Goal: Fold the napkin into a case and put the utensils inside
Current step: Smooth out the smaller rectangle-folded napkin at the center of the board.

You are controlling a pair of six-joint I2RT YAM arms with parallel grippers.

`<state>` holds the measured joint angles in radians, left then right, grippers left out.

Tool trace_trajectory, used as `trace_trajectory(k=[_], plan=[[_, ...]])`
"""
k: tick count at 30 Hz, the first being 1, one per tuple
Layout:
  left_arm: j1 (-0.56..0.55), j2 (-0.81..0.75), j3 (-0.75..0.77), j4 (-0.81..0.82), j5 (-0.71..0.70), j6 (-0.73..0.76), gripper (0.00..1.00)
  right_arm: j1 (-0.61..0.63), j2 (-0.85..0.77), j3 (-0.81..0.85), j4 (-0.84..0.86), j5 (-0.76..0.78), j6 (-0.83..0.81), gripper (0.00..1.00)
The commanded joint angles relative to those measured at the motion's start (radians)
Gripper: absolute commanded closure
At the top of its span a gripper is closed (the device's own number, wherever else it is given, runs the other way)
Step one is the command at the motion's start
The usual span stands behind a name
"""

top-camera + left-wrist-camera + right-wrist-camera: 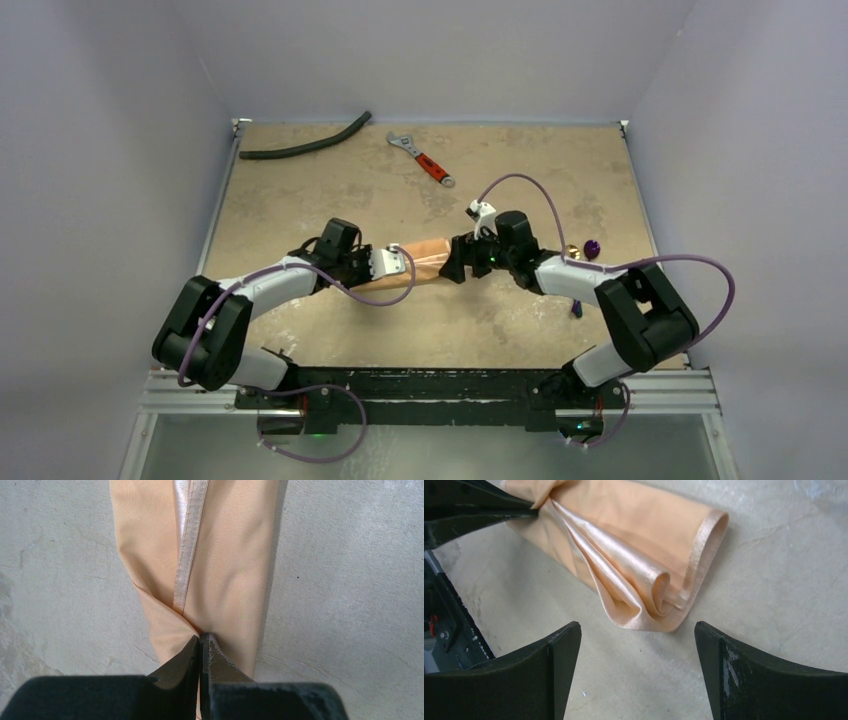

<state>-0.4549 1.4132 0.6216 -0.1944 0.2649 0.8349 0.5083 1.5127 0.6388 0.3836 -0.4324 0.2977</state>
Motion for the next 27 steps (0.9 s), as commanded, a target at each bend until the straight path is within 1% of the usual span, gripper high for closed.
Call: trace_trajectory(k=[1,2,3,5,7,9,14,18,24,27], plan=[[-0.002,0.039,-0.052,-0.104,-0.037,0.022,1.0,0.002,-0.033,-0.016,0.01,0.054,-0.006,0.17],[-0.002,0.039,-0.052,-0.101,-0.036,0.021,1.0,0.003,-0.023,-0.015,0.028,0.061,-0.009,0.21],[-0.002,0.039,-0.051,-0.102,-0.036,0.022,1.0,0.006,-0.01,-0.01,0.041,0.068,-0.01,0.26],[-0.003,0.038,-0.049,-0.104,-0.032,0.023,1.0,0.018,0.016,0.008,0.064,0.084,-0.011,0.41],[-0.002,0.038,-0.044,-0.11,-0.028,0.023,1.0,0.029,0.024,0.024,0.081,0.107,-0.012,0.69],[-0.004,0.036,-0.045,-0.114,-0.027,0.028,1.0,0.031,0.013,0.024,0.104,0.121,-0.009,0.99],[-0.005,0.035,-0.047,-0.116,-0.02,0.049,1.0,0.033,-0.016,0.046,0.112,0.127,-0.007,1.0],[-0.008,0.031,-0.05,-0.13,-0.008,0.076,1.0,0.032,-0.021,0.081,0.146,0.095,-0.005,1.0],[-0.016,0.026,-0.044,-0.15,-0.003,0.102,1.0,0.032,0.113,0.222,0.075,0.091,-0.024,1.0],[-0.019,0.024,-0.043,-0.164,0.002,0.123,1.0,0.032,0.166,0.269,0.051,0.059,-0.025,1.0]])
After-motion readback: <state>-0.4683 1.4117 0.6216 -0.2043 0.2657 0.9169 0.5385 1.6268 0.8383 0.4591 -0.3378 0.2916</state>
